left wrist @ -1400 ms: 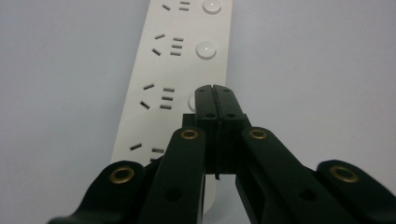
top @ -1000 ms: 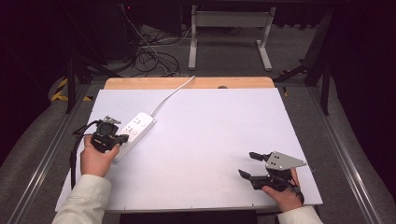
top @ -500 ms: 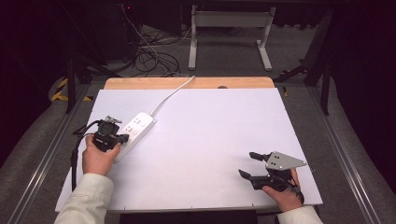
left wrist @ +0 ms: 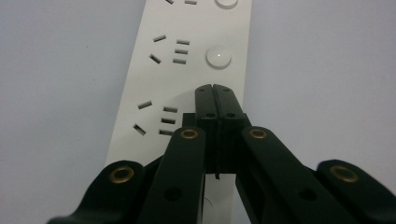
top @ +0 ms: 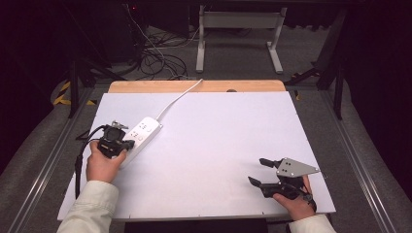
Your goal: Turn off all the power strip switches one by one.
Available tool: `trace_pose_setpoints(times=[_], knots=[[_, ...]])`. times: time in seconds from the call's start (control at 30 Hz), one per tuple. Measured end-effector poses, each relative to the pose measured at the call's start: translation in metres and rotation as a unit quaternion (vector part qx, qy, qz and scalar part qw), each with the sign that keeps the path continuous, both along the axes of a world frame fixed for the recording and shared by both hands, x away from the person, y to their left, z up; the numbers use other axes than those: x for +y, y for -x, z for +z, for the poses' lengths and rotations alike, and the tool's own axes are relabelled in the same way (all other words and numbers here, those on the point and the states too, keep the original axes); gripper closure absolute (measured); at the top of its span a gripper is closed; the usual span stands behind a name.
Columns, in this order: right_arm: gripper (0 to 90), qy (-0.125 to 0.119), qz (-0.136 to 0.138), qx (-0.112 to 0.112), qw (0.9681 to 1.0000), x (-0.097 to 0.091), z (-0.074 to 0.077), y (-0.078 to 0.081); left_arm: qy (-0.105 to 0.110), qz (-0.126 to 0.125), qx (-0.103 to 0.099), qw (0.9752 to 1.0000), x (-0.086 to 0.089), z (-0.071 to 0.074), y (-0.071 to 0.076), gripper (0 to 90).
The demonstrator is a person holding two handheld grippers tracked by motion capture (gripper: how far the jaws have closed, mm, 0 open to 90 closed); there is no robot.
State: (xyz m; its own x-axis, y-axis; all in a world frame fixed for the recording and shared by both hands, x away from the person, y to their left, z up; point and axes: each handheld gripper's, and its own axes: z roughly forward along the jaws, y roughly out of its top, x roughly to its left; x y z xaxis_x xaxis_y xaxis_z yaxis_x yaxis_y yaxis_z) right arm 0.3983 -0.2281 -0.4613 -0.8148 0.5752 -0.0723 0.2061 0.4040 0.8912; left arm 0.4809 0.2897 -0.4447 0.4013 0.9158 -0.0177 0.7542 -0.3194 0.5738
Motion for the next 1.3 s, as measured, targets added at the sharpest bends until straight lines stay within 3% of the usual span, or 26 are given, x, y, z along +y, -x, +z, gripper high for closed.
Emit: trace_pose_setpoints(times=[0.4,0.53,0.87,1.3], knots=[[27.5,0.0,0.001,-0.002,1.0,-0.0001,0.0004,0.0009,-0.011,-0.003,-0.006,0.9999,-0.0019,-0.0005,0.0012,90.0],[27.5,0.0,0.001,-0.001,1.0,0.0,0.0004,0.0009,-0.002,-0.001,-0.004,1.0,-0.0004,-0.0008,0.001,90.0],[27.5,0.0,0.002,0.0,1.0,0.0002,0.0003,0.0012,-0.023,-0.007,-0.012,0.9996,-0.0044,-0.001,0.0025,90.0],[27.5,0.001,0.002,0.001,1.0,0.0001,0.0001,0.0012,-0.023,0.0,-0.012,0.9997,-0.0051,-0.0017,0.0025,90.0]])
